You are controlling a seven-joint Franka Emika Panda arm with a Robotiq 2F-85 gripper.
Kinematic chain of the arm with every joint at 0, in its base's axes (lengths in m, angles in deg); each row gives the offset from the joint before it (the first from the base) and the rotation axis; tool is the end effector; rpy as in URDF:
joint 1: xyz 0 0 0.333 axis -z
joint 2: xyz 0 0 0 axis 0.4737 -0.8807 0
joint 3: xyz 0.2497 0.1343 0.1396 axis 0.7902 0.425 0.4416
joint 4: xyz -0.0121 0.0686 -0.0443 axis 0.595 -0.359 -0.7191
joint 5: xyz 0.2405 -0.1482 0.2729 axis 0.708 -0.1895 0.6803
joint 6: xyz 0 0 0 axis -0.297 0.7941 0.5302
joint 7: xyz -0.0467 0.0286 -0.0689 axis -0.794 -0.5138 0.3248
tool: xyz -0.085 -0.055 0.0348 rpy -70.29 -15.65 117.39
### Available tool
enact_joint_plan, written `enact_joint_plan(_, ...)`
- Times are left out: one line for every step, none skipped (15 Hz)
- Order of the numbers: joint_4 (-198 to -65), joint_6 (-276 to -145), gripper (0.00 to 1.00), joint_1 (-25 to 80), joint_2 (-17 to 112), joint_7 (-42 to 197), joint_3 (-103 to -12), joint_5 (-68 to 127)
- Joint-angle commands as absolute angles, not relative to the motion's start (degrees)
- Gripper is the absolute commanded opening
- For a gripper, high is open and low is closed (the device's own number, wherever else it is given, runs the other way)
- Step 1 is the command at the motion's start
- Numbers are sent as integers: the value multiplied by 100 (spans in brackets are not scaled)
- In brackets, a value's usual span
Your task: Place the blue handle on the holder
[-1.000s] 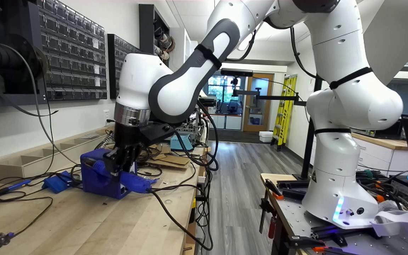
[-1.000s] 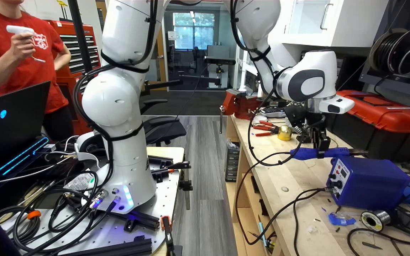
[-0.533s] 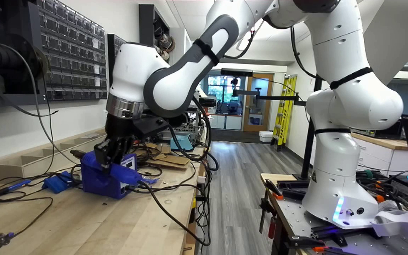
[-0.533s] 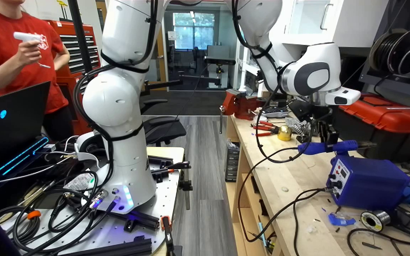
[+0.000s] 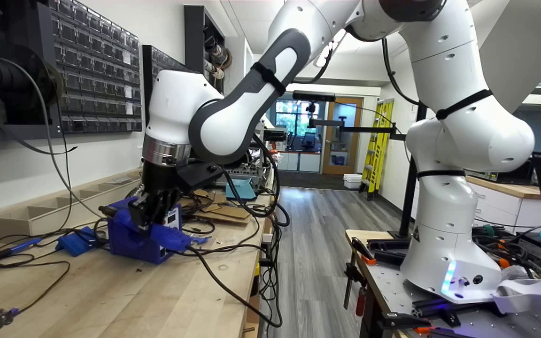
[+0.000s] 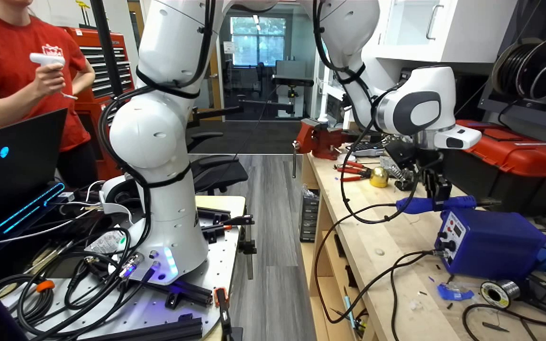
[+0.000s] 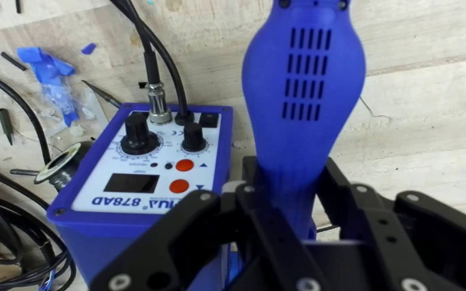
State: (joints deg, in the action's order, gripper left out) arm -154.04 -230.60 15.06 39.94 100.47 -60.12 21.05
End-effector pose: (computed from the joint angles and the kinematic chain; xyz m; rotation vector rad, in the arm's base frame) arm 0.6253 0.0801 0.2740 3.0230 -0.2896 0.4666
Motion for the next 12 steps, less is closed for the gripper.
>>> enact_joint_plan(-15024, -23001, 13, 1490, 3776, 10045, -6057, 2124)
enact_joint_plan(-14940, -23000, 13, 1479, 3723, 10046, -6070, 2118)
enact_joint_plan(-14827, -22985, 13, 1462, 3662, 10041, -6084, 2106)
enact_joint_plan(-14742, -22972, 13, 1454, 3616, 10041, -6095, 2108)
enact_joint_plan(-14683, -22936, 13, 1440, 3577, 10043, -6106, 2107)
enact_joint_plan(-14636, -22904, 13, 1439, 3553, 10040, -6099, 2130)
enact_joint_plan(-14647, -22859, 13, 1415, 3561, 10047, -6118, 2107)
enact_joint_plan(-14668, -22821, 13, 1394, 3584, 10062, -6126, 2085)
enact_joint_plan(-14747, -22824, 13, 1383, 3643, 10065, -6125, 2072)
enact_joint_plan(-14782, -22820, 13, 1372, 3668, 10068, -6135, 2048)
enact_joint_plan(-14848, -22800, 13, 1375, 3720, 10067, -6125, 2061)
enact_joint_plan(-14858, -22787, 51, 1377, 3729, 10074, -6122, 2069)
